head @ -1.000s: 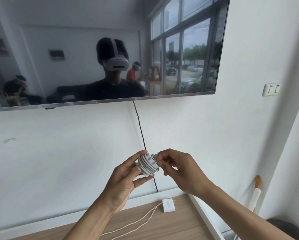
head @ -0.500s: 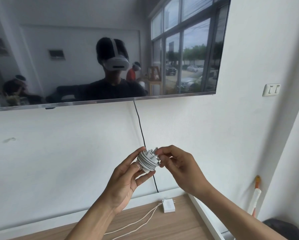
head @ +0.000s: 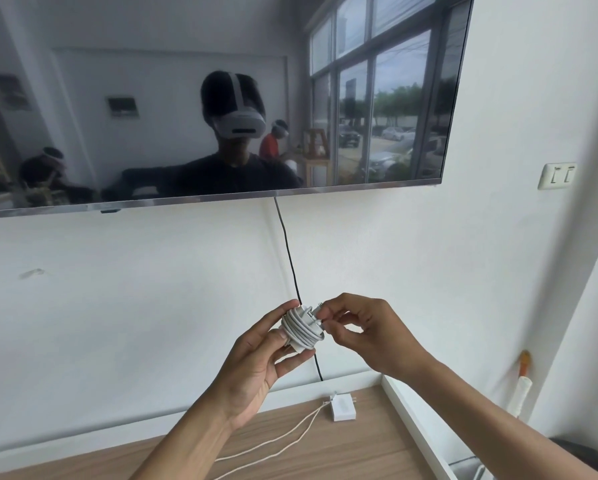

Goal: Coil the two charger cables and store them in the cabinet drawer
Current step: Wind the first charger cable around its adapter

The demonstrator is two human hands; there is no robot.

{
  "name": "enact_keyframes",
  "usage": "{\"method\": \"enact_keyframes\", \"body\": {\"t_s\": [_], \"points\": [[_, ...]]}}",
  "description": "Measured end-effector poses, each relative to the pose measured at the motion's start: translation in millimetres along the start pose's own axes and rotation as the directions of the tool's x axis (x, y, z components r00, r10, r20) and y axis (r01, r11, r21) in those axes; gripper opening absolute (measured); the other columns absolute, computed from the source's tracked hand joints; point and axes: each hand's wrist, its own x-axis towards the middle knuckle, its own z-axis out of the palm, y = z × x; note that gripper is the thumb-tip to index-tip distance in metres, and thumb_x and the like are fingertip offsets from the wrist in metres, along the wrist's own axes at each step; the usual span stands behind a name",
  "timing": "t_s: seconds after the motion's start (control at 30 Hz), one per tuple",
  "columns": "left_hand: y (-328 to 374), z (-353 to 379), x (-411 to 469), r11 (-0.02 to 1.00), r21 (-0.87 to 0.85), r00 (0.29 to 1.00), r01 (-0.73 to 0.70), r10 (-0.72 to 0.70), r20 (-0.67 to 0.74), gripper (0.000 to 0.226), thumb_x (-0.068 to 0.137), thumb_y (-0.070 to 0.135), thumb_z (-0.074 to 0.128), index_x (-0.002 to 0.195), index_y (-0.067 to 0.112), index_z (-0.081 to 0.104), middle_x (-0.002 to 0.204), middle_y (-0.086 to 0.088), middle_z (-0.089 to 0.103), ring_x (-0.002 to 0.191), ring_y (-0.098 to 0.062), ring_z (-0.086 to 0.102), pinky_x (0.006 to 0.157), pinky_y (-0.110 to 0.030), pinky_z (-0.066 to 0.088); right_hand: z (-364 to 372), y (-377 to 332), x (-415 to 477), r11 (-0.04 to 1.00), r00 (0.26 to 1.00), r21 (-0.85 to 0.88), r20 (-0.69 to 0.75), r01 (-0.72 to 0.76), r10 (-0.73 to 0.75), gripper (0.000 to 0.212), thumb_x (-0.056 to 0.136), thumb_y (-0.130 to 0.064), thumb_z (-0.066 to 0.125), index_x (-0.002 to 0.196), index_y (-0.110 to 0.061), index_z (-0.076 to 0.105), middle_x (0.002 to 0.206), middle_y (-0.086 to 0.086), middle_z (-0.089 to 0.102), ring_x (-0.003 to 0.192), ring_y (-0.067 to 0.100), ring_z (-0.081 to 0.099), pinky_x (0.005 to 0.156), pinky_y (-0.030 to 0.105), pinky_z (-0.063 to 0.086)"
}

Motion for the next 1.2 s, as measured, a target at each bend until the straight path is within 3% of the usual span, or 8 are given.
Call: {"method": "enact_keyframes", "body": {"t_s": [0.2,0.3,0.43,0.7,0.83,0.93,1.03,1.2], "points": [[-3.7,1.7,-4.6,1.000,0.010,0.999,0.014,-0.014,-0.029,0.036,0.087,0.012,0.053,0.122,0.012,0.063,0.113,-0.014,0.071,0.106,-0.028,0.066,0.086,-0.037,0.057,6.2,8.9,-4.5,0.990,0.999,-0.138,0.018,0.034,-0.032,0.018,0.088,-0.002,0.060,0.091,-0.020,0.064,0.074,-0.008,0.064,0.067,0.009,0.056,0.069,0.016,0.047],[-6.8,2.9,-6.7,0.999,0.045,0.997,0.018,-0.014,-0.072,0.031,0.097,0.005,0.045,0.121,0.013,0.063,0.110,-0.013,0.072,0.105,-0.027,0.066,0.086,-0.037,0.057,9.9,15.0,-8.0,0.983,0.997,-0.164,0.026,0.079,-0.075,0.014,0.090,-0.003,0.058,0.095,-0.015,0.061,0.079,-0.002,0.064,0.068,0.012,0.055,0.067,0.020,0.048],[-10.9,5.5,-8.5,0.999,0.041,0.993,0.023,-0.018,-0.120,0.033,0.099,0.002,0.042,0.121,0.013,0.063,0.110,-0.014,0.072,0.103,-0.027,0.067,0.085,-0.036,0.058,12.5,23.5,-11.4,0.977,0.990,-0.159,0.005,0.139,-0.140,0.014,0.090,-0.002,0.059,0.096,-0.015,0.062,0.085,-0.012,0.065,0.071,0.009,0.057,0.068,0.013,0.045],[-21.2,24.4,0.7,0.999,-0.028,0.973,-0.019,0.012,-0.232,0.035,0.098,0.000,0.043,0.124,0.014,0.063,0.119,-0.015,0.068,0.101,-0.028,0.065,0.084,-0.035,0.058,2.5,38.1,-5.2,0.983,1.000,0.184,0.006,-0.013,0.012,0.010,0.096,-0.012,0.054,0.097,-0.019,0.061,0.087,-0.010,0.067,0.072,0.012,0.064,0.068,0.021,0.053],[-25.6,30.5,7.2,0.999,0.006,0.942,-0.038,0.038,-0.333,0.039,0.097,-0.001,0.043,0.125,0.019,0.063,0.117,-0.016,0.066,0.099,-0.031,0.063,0.085,-0.036,0.058,-2.1,45.2,0.3,0.961,0.997,0.269,0.064,-0.060,0.044,0.006,0.095,-0.018,0.057,0.101,-0.016,0.058,0.090,0.000,0.068,0.076,0.016,0.068,0.063,0.015,0.049],[-29.9,32.5,8.3,0.998,0.036,0.914,-0.050,0.060,-0.402,0.043,0.096,0.000,0.045,0.129,0.024,0.060,0.115,-0.018,0.065,0.100,-0.032,0.062,0.089,-0.037,0.057,1.2,52.6,5.8,0.932,0.989,0.343,0.126,-0.121,0.082,0.018,0.091,-0.020,0.063,0.106,-0.019,0.054,0.104,0.000,0.063,0.080,0.016,0.067,0.061,0.012,0.046],[-37.3,32.8,4.5,0.996,0.037,0.876,-0.075,0.084,-0.476,0.038,0.096,0.002,0.050,0.128,0.021,0.059,0.112,-0.021,0.064,0.101,-0.032,0.062,0.089,-0.038,0.057,8.5,61.2,7.9,0.907,0.976,0.383,0.186,-0.177,0.112,0.030,0.088,-0.026,0.067,0.113,-0.022,0.051,0.114,-0.003,0.056,0.083,0.016,0.068,0.069,0.019,0.051],[-51.4,30.5,-8.0,0.993,0.069,0.820,-0.093,0.116,-0.561,0.038,0.097,0.003,0.050,0.131,0.019,0.057,0.106,-0.019,0.065,0.100,-0.030,0.063,0.093,-0.040,0.055,22.7,70.7,3.3,0.886,0.962,0.421,0.257,-0.196,0.091,0.023,0.088,-0.023,0.067,0.108,-0.019,0.056,0.112,-0.010,0.059,0.086,0.020,0.067,0.074,0.023,0.053]]}}
